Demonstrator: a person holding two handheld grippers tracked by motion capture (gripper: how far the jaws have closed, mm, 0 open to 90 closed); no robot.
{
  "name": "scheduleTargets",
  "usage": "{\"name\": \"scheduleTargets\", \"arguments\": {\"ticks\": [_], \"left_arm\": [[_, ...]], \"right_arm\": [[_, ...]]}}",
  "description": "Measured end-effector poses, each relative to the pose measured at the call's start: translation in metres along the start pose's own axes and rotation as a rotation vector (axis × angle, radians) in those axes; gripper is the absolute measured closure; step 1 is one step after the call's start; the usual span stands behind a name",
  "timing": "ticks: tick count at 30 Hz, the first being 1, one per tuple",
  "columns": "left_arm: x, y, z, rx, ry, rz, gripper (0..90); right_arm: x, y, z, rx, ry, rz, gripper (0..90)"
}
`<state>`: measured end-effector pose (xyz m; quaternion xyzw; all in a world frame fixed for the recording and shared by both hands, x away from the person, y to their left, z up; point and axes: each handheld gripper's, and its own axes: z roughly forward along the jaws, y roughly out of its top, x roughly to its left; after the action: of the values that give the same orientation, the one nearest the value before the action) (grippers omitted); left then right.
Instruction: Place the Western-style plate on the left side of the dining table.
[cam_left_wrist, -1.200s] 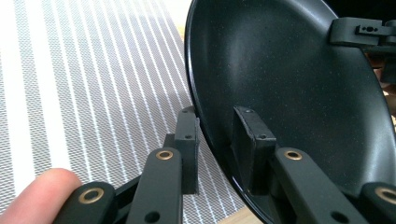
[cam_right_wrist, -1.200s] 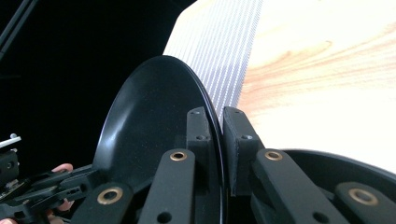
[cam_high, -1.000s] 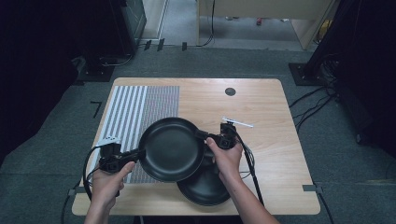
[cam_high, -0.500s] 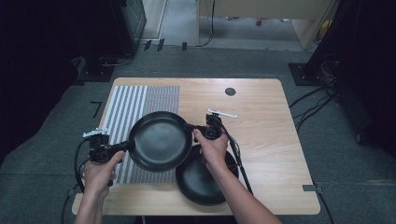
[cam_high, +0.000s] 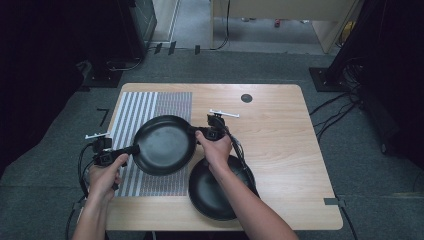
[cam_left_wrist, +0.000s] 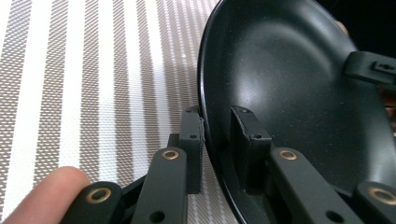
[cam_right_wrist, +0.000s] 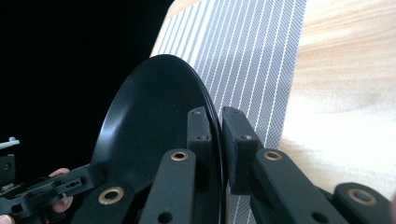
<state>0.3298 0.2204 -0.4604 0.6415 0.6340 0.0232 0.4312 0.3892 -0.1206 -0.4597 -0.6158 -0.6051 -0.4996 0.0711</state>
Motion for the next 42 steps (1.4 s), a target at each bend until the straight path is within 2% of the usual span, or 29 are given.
{"name": "scheduleTargets", "arguments": {"ticks": [3, 8, 12, 16, 23, 29, 32, 39, 42], "left_arm": [[0.009, 0.003, 0.006, 0.004, -0.002, -0.031, 75.5], [0.018, 0.007, 0.011, 0.002, 0.013, -0.051, 75.6], [0.028, 0.014, 0.013, -0.003, 0.023, -0.074, 75.7], [0.039, 0.021, 0.018, -0.011, 0.046, -0.097, 75.9], [0.055, 0.031, 0.028, 0.003, 0.069, -0.127, 76.0], [0.061, 0.039, 0.034, 0.009, 0.08, -0.139, 75.6], [0.063, 0.042, 0.037, -0.009, 0.085, -0.155, 75.9], [0.066, 0.05, 0.044, -0.023, 0.13, -0.179, 76.5], [0.068, 0.052, 0.045, -0.023, 0.147, -0.177, 77.1]], "right_arm": [[0.002, 0.004, 0.008, 0.001, -0.014, -0.005, 82.3], [-0.001, 0.009, 0.026, 0.023, -0.034, 0.012, 82.2], [0.0, 0.013, 0.043, 0.032, -0.057, -0.001, 82.2], [0.0, 0.016, 0.059, 0.044, -0.06, 0.018, 82.3], [-0.002, 0.021, 0.083, 0.064, -0.079, 0.041, 82.2], [-0.002, 0.028, 0.095, 0.075, -0.094, 0.056, 81.5], [-0.001, 0.031, 0.099, 0.058, -0.105, 0.047, 81.1], [-0.002, 0.032, 0.109, 0.059, -0.116, 0.052, 81.0], [-0.003, 0.03, 0.114, 0.054, -0.124, 0.059, 80.0]]}}
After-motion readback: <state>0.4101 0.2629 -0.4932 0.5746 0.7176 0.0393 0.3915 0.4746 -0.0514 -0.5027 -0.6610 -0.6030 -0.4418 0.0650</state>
